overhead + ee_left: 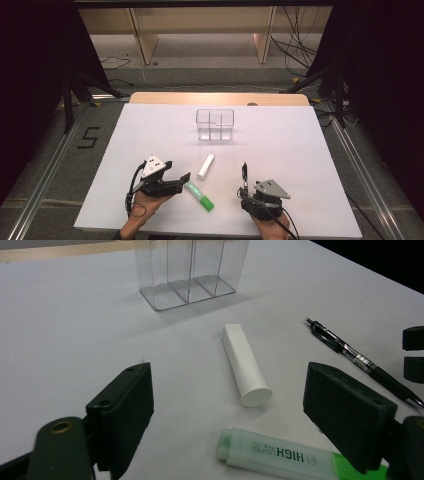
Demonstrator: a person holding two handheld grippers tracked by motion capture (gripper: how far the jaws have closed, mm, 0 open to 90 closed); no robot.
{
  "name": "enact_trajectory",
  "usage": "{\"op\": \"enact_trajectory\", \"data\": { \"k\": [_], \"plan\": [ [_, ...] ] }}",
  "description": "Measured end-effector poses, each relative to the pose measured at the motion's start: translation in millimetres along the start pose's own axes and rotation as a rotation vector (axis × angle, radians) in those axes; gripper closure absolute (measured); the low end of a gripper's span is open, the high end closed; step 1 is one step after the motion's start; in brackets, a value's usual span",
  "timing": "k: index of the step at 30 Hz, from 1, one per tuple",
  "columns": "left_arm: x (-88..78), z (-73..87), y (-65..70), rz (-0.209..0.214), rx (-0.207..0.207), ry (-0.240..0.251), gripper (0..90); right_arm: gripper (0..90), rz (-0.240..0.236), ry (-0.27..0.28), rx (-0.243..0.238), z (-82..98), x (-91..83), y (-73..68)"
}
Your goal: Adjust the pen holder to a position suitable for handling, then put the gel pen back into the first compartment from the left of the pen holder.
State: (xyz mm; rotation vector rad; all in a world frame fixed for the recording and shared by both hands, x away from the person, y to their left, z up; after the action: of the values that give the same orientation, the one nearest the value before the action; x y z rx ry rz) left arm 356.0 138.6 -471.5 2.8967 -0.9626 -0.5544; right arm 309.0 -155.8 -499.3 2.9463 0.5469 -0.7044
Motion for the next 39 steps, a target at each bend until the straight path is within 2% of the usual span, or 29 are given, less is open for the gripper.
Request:
{"op": "enact_trajectory", "data": {
  "k": [14,17,21,28,39],
  "plan": [
    [-11.7,4.6,-3.1,0.009,-0.01,0.01,18.9,41.9,0.0,-0.024,-0.015,1.6,8.7,-7.0],
    [-12.7,6.1,-3.3,0.016,-0.001,0.002,18.3,42.7,0.0,-0.03,-0.014,2.2,9.9,-8.3],
    [-15.6,5.9,-3.5,0.022,0.005,0.016,18.2,43.8,0.001,-0.035,-0.015,2.6,11.5,-9.0],
    [-20.3,5.9,-3.8,0.02,0.02,0.024,18.1,46.2,0.016,-0.041,-0.006,3.2,13.3,-8.7],
    [-22.5,7.3,-4.3,0.017,0.015,0.021,18.1,50.6,0.049,-0.065,-0.014,7.2,17.2,-9.0]
  ]
}}
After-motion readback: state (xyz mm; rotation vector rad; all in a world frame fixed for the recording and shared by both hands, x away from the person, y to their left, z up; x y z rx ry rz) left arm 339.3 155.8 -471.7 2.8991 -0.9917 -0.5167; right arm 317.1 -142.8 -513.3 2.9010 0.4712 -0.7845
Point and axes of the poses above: each handheld gripper's, and its own axes: x roughly forward along the jaws, z roughly out of its underside, y roughly to its right, the point moved 3 cm from there along x, roughly forward along the jaws, and after that the axes turned 9 degrees about y, right-handed, at the moved point
